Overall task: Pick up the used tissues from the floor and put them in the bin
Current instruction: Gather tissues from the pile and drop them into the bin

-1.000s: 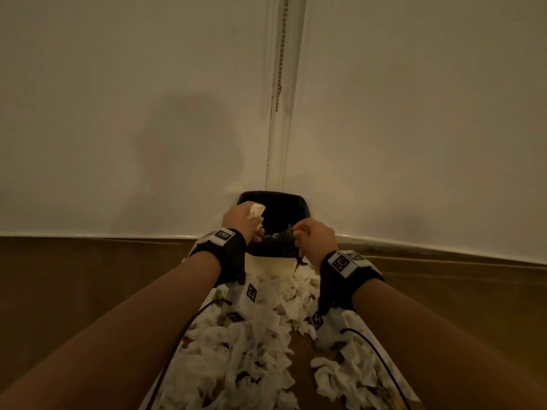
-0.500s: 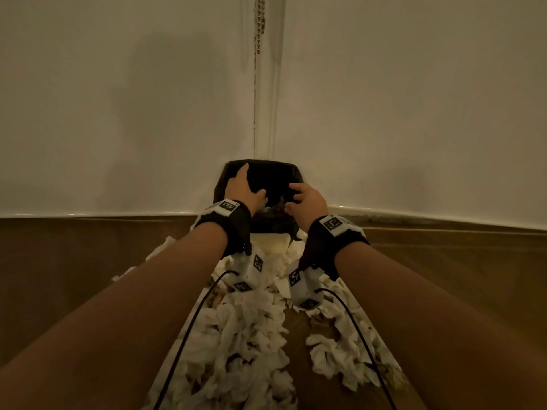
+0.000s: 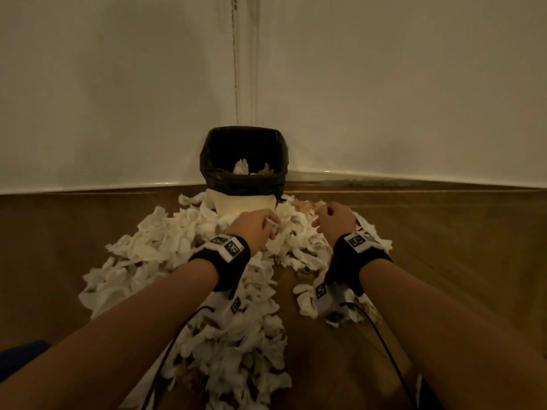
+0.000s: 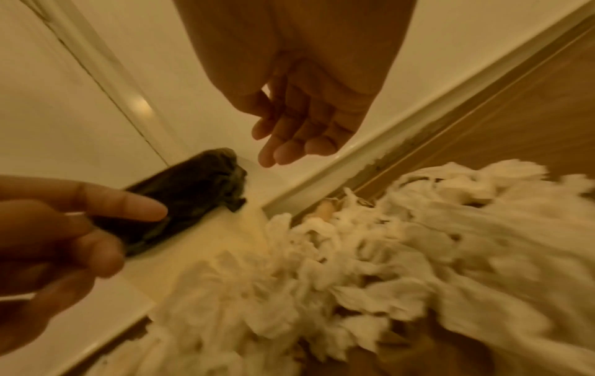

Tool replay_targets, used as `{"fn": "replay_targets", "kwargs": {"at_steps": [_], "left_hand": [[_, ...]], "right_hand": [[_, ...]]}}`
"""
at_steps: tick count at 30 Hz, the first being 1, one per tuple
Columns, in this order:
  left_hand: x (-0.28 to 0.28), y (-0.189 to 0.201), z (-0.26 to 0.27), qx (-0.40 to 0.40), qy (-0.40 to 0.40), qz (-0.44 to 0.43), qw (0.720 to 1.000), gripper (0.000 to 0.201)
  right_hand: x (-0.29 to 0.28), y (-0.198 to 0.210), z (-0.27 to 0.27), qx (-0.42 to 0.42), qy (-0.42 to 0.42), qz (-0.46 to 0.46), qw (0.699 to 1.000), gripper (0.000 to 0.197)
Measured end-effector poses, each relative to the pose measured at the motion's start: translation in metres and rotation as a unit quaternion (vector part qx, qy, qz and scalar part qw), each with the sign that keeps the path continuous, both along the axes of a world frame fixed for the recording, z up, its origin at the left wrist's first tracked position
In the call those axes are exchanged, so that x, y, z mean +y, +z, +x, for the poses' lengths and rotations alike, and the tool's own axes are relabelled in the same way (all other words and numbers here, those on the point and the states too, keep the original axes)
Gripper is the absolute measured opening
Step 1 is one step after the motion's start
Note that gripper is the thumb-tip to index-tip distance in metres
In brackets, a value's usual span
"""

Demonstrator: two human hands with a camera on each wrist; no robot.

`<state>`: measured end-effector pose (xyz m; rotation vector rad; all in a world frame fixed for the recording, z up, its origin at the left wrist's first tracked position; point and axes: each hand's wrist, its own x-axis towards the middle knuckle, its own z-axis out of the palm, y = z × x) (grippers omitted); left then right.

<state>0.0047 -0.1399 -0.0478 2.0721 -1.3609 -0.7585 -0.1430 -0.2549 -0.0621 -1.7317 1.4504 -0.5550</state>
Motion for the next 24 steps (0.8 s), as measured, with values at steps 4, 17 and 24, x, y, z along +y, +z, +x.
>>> {"fn": "replay_targets", "kwargs": {"at_steps": [4, 17, 24], "left_hand": [[0.008, -0.027, -0.041, -0.099, -0.142, 0.113, 0.978, 0.032], [-0.021, -0.129, -0.111, -0.204, -0.252, 0.182, 0.928, 0.049], [-0.010, -0.158, -0.125, -0.240, -0.250, 0.248, 0.905, 0.031]], "right_hand": [[0.011, -0.020, -0.042, 0.072, -0.010, 0.024, 0.997, 0.029], [0.025, -0.064, -0.116, 0.126, -0.070, 0.096, 0.985, 0.021], [0.040, -0.087, -0.119, 0.135, -0.058, 0.102, 0.984, 0.019]]}}
